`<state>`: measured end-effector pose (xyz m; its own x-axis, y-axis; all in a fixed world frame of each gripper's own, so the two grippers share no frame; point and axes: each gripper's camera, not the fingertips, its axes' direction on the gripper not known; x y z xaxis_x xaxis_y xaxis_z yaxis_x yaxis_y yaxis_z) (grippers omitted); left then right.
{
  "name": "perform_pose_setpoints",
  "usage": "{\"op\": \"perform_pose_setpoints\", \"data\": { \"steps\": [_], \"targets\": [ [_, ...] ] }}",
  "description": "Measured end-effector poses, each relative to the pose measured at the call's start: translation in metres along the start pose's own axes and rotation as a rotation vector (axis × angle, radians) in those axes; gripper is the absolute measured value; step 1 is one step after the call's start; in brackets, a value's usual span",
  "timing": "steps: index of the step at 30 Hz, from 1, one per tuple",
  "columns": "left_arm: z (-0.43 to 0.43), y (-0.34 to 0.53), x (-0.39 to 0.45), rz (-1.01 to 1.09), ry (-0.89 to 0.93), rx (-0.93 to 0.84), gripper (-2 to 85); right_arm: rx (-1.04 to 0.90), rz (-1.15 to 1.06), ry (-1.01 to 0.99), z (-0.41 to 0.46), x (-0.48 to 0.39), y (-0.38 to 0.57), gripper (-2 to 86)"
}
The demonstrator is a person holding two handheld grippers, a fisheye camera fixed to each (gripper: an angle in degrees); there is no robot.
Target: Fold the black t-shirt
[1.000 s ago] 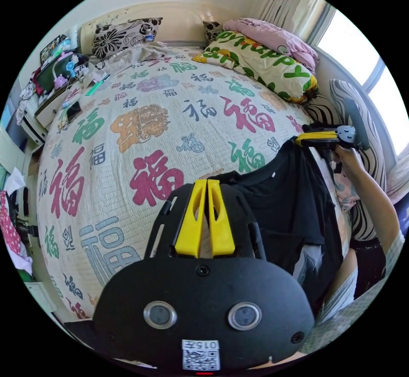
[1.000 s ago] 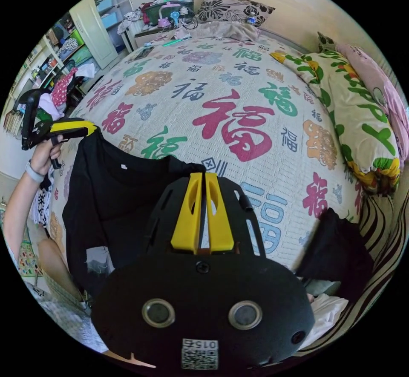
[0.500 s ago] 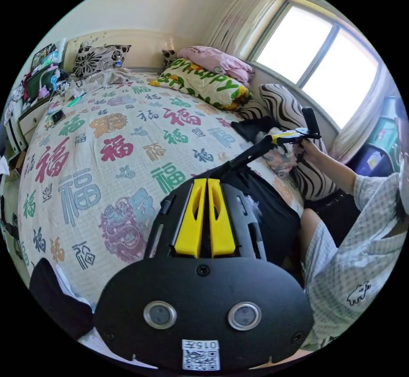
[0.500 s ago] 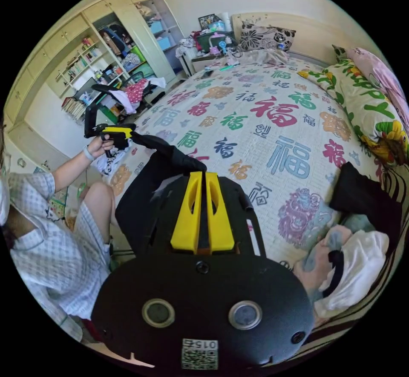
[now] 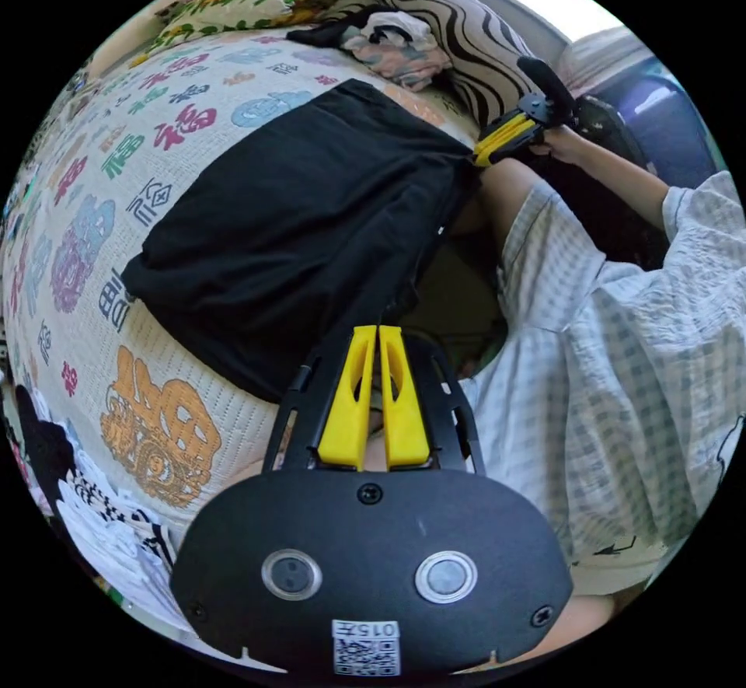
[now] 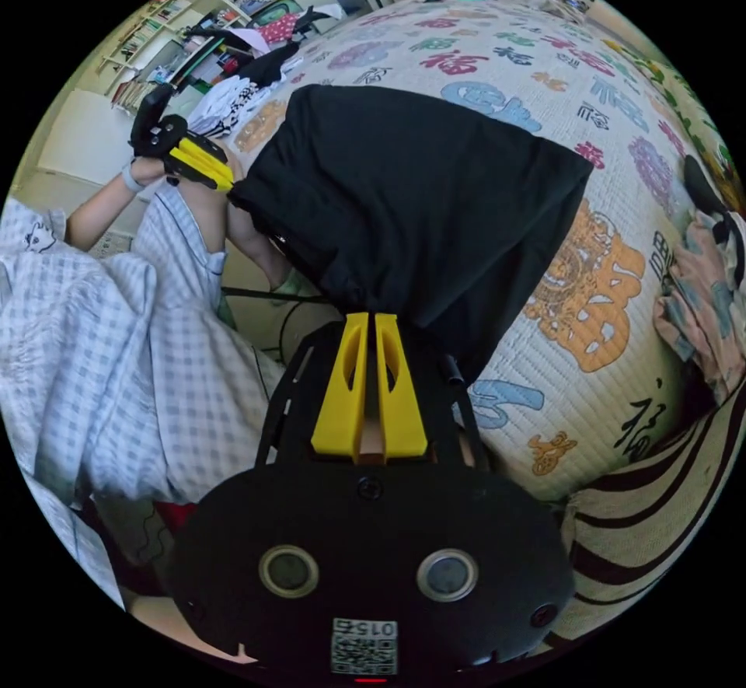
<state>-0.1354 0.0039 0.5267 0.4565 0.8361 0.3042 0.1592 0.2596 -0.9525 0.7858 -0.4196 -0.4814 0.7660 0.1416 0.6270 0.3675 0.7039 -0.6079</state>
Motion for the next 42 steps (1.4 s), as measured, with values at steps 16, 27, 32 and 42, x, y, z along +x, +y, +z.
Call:
{"op": "perform_pose_setpoints", "data": {
  "steps": [16,27,32,42],
  "targets": [
    [-0.006,0.015,-0.042,-0.079,-0.102,-0.093,7.4,0.09,0.189,-0.032,-0.033,0.073,0.013,9.2],
    [-0.007,0.035,-0.217,-0.638,0.049,0.299,10.6,0.256,0.484,-0.128,-0.032,0.203,-0.065,13.1],
    [-0.009,0.05,-0.214,-0.542,0.066,0.289,2.2,0.149,0.378,0.029,-0.024,0.193,-0.076,1.7],
    [-0.075,0.067,-0.237,-0.526,0.032,0.437,0.1,0.251,0.349,-0.145,-0.079,0.221,-0.079,-0.8]
  ]
}}
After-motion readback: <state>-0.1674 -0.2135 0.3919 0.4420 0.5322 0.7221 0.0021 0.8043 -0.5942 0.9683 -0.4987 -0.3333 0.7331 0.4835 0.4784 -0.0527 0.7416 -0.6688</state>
